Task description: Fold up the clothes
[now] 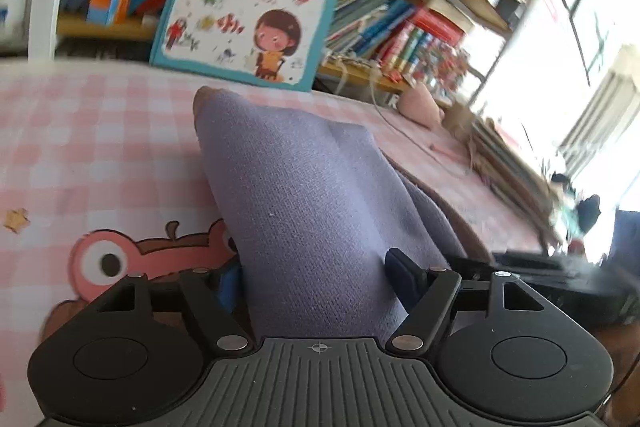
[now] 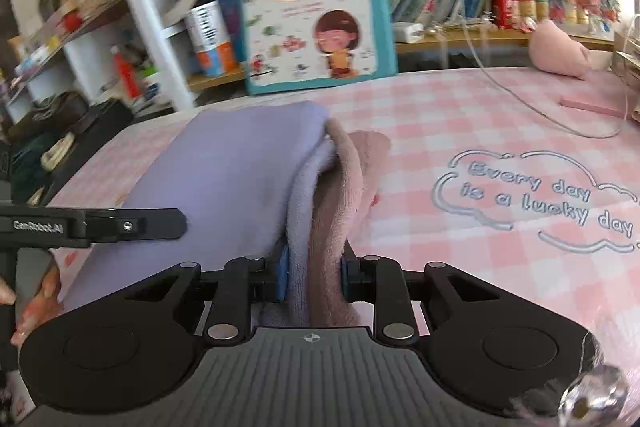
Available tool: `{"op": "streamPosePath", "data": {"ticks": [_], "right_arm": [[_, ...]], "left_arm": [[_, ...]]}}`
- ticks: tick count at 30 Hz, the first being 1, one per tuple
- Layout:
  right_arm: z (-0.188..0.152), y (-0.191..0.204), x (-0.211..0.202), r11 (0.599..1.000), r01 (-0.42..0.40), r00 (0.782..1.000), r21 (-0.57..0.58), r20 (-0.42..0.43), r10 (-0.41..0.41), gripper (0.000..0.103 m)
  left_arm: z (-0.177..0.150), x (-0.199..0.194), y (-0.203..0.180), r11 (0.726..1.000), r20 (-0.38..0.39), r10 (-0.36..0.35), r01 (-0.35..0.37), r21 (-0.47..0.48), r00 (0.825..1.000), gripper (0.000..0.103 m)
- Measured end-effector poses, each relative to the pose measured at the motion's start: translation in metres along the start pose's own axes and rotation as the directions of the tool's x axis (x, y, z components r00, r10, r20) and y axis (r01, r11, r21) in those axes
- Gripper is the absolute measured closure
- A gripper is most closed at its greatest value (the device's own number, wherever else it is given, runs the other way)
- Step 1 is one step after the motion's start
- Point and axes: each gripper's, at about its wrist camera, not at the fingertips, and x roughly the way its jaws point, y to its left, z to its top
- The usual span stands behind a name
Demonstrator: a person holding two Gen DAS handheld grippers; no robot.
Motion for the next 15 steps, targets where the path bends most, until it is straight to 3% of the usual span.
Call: {"op": "streamPosePath", "data": {"ticks": [4, 11, 15], "right_arm": [[-0.01, 0.003, -0.016, 0.994, -0.081, 0.996, 0.067, -0.025, 0.083, 0.081], [-0.031, -0.016, -0.019, 0.96, -0.133, 0.986, 0.247, -0.064, 0.153, 0.057], [-0.031, -0.028, -0.018, 0.922, -0.192, 0.974, 0.336, -0.049, 0.22, 0.054]], "left_arm": [[-0.016, -0.021, 0.004, 0.999, -0.029, -0.01, 0.008, -0.045, 1.0, 0.028], [-0.032, -0.037, 0.024, 0.991, -0.029, -0.021, 0.017, -0.133, 0.999, 0.016], [-0.034, -0.031, 0.03, 0.983, -0.015, -0.043, 0.04, -0.179, 0.999, 0.014]]}}
